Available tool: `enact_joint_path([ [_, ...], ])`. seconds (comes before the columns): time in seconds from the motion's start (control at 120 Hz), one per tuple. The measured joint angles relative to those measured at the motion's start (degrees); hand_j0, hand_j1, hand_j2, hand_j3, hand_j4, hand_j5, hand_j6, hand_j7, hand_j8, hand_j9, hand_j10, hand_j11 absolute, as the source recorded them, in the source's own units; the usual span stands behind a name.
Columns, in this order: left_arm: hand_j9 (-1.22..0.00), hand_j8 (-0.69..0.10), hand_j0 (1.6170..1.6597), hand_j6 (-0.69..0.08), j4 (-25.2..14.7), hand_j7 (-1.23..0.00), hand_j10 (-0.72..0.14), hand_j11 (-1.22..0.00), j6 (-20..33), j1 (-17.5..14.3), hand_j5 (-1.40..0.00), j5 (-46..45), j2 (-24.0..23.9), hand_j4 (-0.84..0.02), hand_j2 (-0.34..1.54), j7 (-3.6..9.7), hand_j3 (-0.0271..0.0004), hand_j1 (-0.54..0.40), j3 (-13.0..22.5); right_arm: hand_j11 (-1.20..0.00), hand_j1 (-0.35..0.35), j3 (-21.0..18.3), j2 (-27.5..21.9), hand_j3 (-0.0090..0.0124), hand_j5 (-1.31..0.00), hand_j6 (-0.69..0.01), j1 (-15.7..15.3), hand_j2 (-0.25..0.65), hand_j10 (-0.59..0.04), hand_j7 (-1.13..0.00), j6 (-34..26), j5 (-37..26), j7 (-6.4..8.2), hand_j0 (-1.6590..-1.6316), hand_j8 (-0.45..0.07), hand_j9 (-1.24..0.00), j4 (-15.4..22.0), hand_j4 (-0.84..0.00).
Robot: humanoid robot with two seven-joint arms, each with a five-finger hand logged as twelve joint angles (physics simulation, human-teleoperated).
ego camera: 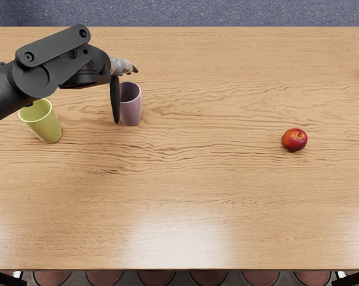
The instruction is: Pick up cup and place in cup with left hand
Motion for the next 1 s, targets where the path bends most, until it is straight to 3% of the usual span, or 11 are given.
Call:
enact_joint_path([
  [0.2, 0.00, -0.003, 1.6581, -0.003, 0.7, 0.00, -0.002, 0.00, 0.0, 0.6, 0.00, 0.1, -0.3, -0.002, 0.00, -0.10, 0.0000, 0.349, 0.1, -0.04, -0.312, 0.0, 0.0, 0.0000, -0.04, -0.031, 0.0, -0.006, -0.031, -0.04, 0.0, 0.0, 0.00, -1.6581, -0.031, -0.04, 0.0, -0.031],
  [0.6, 0.00, -0.003, 1.6581, -0.003, 3.5, 0.00, -0.002, 0.00, 0.8, 0.6, 0.00, 0.4, -2.0, -0.002, 0.00, -4.44, 0.0000, 0.349, 0.1, -0.04, -0.312, 0.0, 0.0, 0.0000, -0.04, -0.031, 0.0, -0.006, -0.031, -0.04, 0.0, 0.0, 0.00, -1.6581, -0.031, -0.04, 0.0, -0.031],
  [0.808, -0.01, -0.012, 1.6581, -0.013, 3.8, -0.01, -0.011, -0.01, 0.9, 0.7, -0.01, 0.1, -2.6, -0.012, 0.00, -4.73, 0.0000, 0.338, 0.4, -0.04, -0.312, 0.0, 0.0, 0.0000, -0.04, -0.031, 0.0, -0.006, -0.031, -0.04, 0.0, 0.0, 0.00, -1.6581, -0.031, -0.04, -0.1, -0.031],
  [1.0, -0.11, -0.090, 1.6581, -0.090, 3.9, -0.11, -0.089, -0.11, 0.8, 0.8, -0.11, -0.1, -2.6, -0.089, 0.02, -4.56, 0.0000, 0.245, 1.2, -0.04, -0.312, 0.1, 0.0, 0.0000, -0.04, -0.031, 0.0, -0.006, -0.031, -0.04, 0.0, 0.0, 0.00, -1.6581, -0.031, -0.04, -0.2, -0.031],
])
